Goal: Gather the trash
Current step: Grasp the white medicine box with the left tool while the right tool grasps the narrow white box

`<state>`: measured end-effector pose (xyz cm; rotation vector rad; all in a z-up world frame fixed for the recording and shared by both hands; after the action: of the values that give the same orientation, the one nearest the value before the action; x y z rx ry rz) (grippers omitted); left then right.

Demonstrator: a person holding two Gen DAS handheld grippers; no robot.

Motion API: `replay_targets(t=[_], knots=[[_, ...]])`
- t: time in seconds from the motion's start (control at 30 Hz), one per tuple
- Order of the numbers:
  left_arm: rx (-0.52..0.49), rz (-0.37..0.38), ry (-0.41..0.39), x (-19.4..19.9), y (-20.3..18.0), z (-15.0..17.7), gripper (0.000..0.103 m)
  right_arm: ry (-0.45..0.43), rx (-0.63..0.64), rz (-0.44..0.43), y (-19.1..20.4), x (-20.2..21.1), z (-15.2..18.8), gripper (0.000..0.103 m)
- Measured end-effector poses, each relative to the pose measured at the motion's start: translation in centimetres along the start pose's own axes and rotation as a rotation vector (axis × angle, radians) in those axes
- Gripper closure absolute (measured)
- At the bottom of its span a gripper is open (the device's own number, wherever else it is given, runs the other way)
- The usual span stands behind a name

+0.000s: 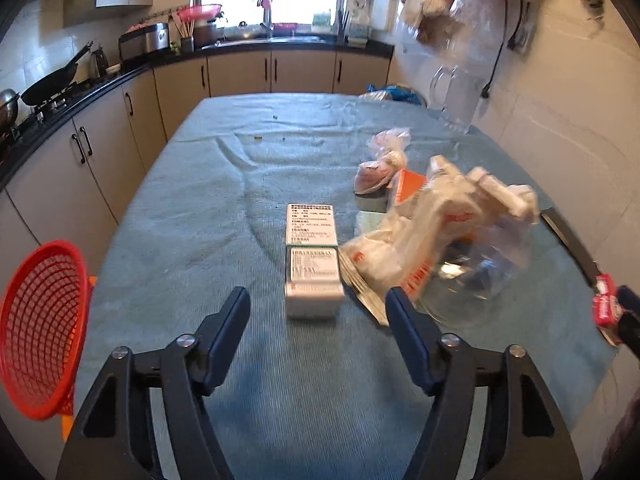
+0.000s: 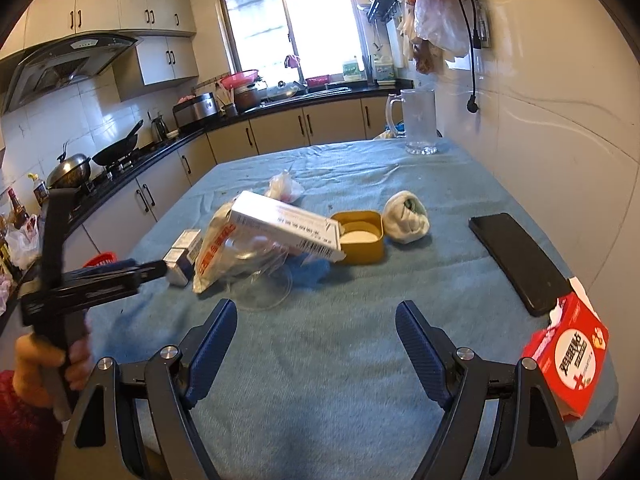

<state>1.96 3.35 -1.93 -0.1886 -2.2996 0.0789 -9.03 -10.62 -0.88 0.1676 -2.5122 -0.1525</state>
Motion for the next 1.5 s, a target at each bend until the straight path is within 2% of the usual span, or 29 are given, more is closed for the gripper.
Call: replay_targets(t=[0.1,0.23,0.37,0.5,0.6,0.67,0.87,1.13,1.17,1.23,1.5], knots=[[0.0,-0.015,0.031,-2.3,0.1,-0.7,0.041,-0.006,0.001,-0.023,-0.1,-0.2,-0.6,0.018],[0.012,-0.021,0.06,-4.4,0.7,-1.2,0.056,-0.013,0.032,-0.06,0.5,-0.9,-1.7,0.023],[0.032,-0.008,0.084,-5.6,1.3,-1.3,0.068,-0.035,0.15,-0.074,2.1,-2.1,-2.8,0.03],[0.025,-0.004,0.069,-5.8,1.5,-1.3,0.068,0.037,0.264,-0.086,2.8,-4.9,-2.7,0.056],[0.028,-0.006,0.063,-5.7,1.8,-1.2,0.069,0.068,0.299,-0.103,3.2,-6.4,-2.7,0.057],[0.03,-0.001,0.062,-5.6,1.9,-1.2,0.069,0.046,0.332,-0.082,3.8,-6.8,-3.2,0.057],[0.033,0.008,0.063,-5.6,2.3,-1.1,0.069,0.021,0.375,-0.088,6.2,-8.3,-4.3,0.057],[0.039,0.018,0.063,-5.6,2.4,-1.3,0.069,0.015,0.451,0.014,7.4,-10.7,-5.2,0.057],[0.04,0.02,0.063,-5.6,2.4,-1.3,0.069,0.02,0.448,0.021,7.2,-11.0,-5.2,0.057],[0.039,0.021,0.061,-5.6,2.4,-1.3,0.069,0.005,0.416,0.026,6.7,-10.9,-5.4,0.069],[0.027,0.028,0.02,-4.6,2.0,-1.8,0.069,-0.084,0.251,0.02,3.6,-7.7,-7.0,0.079]])
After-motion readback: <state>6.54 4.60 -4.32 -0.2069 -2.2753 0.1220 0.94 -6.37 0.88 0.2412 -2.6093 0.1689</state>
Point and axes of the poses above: each gripper's, at about its wrist camera, not at the fingertips, and x roughly against the way its jaws point, y to its left, z to its underside, the point moved 9 cm from there along -x, roughly the way its jaws point, and after that the axes turned 5 degrees about x, right-handed, at the moved point
